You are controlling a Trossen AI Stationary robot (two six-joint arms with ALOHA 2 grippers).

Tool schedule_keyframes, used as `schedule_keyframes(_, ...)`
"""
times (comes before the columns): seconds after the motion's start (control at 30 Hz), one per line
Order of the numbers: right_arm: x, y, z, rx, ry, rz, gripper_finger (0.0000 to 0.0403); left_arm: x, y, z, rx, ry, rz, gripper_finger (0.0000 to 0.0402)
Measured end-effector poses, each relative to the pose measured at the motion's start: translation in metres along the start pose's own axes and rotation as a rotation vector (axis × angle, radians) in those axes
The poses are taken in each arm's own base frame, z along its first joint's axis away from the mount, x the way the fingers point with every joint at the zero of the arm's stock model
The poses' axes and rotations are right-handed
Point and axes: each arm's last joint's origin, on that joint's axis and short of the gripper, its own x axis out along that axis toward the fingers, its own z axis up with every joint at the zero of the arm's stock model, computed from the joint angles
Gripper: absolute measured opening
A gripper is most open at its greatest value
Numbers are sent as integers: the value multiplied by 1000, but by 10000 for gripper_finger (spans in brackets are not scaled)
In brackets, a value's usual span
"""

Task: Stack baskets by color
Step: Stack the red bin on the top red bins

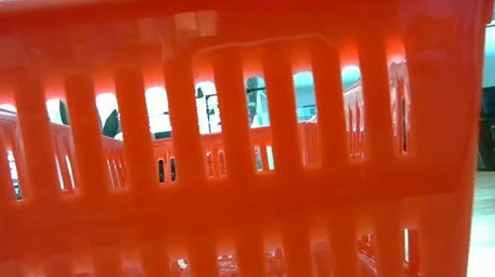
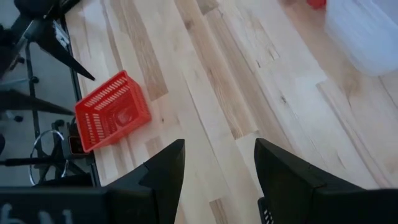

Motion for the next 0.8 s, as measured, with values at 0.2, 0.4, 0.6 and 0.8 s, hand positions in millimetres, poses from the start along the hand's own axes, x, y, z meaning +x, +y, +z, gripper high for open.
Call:
schedule_keyframes(0.2,-1,-5,2,30,-3,-21,214,13,3,6,-169,20,35,235)
schedule_keyframes(0.4,-1,-7,2,43,-6,-26,214,37,14,2,-145,120,164,235)
schedule_keyframes(0.6,-1,-5,1,45,6,-22,214,61,12,-8,18,200,185,235)
schedule_keyframes(0.8,-2,-4,0,44,6,-18,214,58,6,-13,257,228,110,235)
